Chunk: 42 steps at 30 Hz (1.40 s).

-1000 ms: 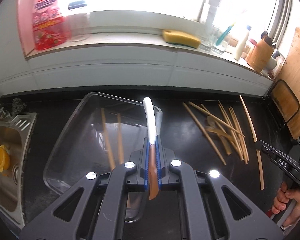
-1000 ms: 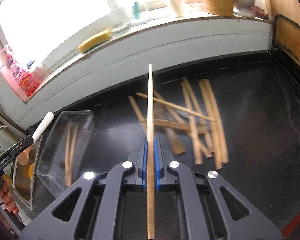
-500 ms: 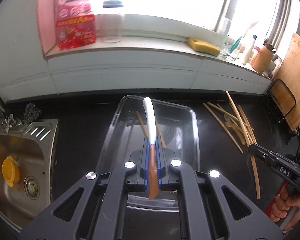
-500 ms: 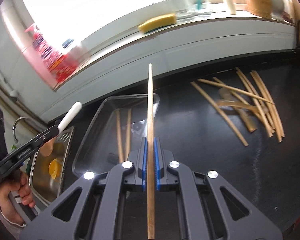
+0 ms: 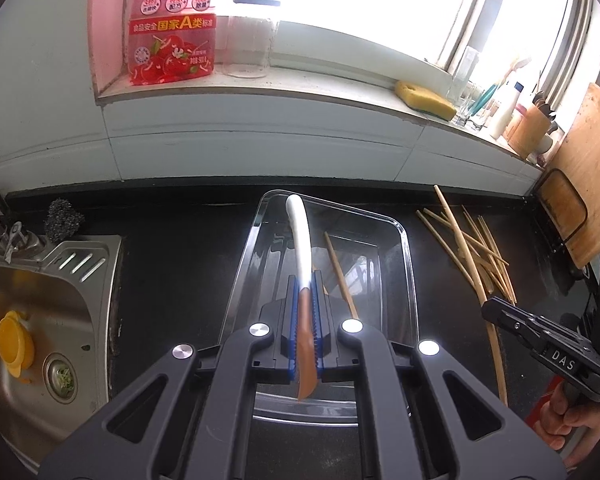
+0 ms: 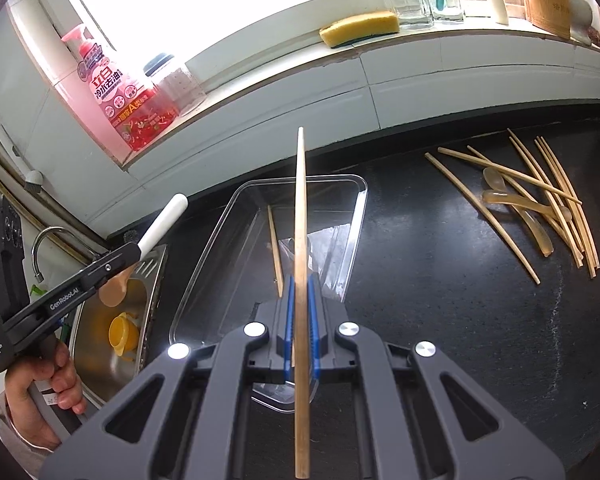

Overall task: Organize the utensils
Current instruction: 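Carry the spoon and chopstick over the clear plastic tray, then open both grippers to drop the spoon and chopstick into the tray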

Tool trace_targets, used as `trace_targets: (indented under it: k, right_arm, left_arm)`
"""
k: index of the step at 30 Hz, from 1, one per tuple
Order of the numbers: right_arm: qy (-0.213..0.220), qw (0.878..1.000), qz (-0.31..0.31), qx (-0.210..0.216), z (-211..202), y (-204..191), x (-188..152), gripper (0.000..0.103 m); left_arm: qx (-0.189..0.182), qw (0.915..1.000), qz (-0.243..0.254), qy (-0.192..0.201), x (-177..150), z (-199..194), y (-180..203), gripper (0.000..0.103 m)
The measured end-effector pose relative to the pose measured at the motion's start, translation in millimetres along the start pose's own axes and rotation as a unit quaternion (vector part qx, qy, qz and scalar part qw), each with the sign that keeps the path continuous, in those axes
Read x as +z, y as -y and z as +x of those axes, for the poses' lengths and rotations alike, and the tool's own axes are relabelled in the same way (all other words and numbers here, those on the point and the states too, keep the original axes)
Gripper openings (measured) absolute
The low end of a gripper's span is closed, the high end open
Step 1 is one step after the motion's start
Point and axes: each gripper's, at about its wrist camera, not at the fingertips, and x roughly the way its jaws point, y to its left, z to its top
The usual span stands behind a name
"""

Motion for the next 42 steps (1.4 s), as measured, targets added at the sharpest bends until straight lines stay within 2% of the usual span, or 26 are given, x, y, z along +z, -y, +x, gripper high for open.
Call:
trace_targets:
  k: [14, 28, 35, 36, 37, 38, 39, 40, 42]
  right_arm:
    - [-0.021, 1.000, 0.005, 0.004, 15, -5, -1, 0.007]
    - [-0.031, 0.999, 0.003, 0.011, 29, -15, 0, 0.007]
    - [-0.052, 0.998, -0.024, -0.015, 45, -22, -4, 0.007]
    - [-0.052, 0.998, -0.029, -0.019, 48, -24, -6, 0.008]
    - [-0.050, 0.998, -0.037, -0.024, 49, -26, -7, 0.015]
    - [-0.051, 0.996, -0.059, -0.038, 50, -30, -9, 0.029]
    - [-0.051, 0.994, -0.082, -0.053, 50, -33, -11, 0.079]
    - [-0.035, 0.992, -0.101, -0.066, 47, -35, -13, 0.095]
    - [-0.015, 0.989, -0.121, -0.083, 39, -30, -13, 0.096]
  left_arm:
    - [-0.014, 0.9996, 0.000, -0.023, -3, 19, -3, 0.006]
    - [-0.021, 0.9994, 0.002, -0.028, 1, 27, -10, 0.006]
    - [-0.024, 0.9994, -0.015, -0.021, 13, 31, -11, 0.007]
    - [-0.019, 0.9994, -0.025, -0.014, 18, 29, -13, 0.011]
    - [-0.017, 0.9992, -0.034, -0.009, 24, 28, -15, 0.034]
    - [-0.017, 0.9988, -0.046, -0.003, 30, 25, -17, 0.058]
    - [-0.010, 0.9979, -0.063, 0.009, 38, 20, -20, 0.098]
    - [-0.010, 0.9972, -0.070, 0.025, 43, 15, -22, 0.097]
    - [-0.005, 0.9967, -0.069, 0.044, 53, 5, -23, 0.097]
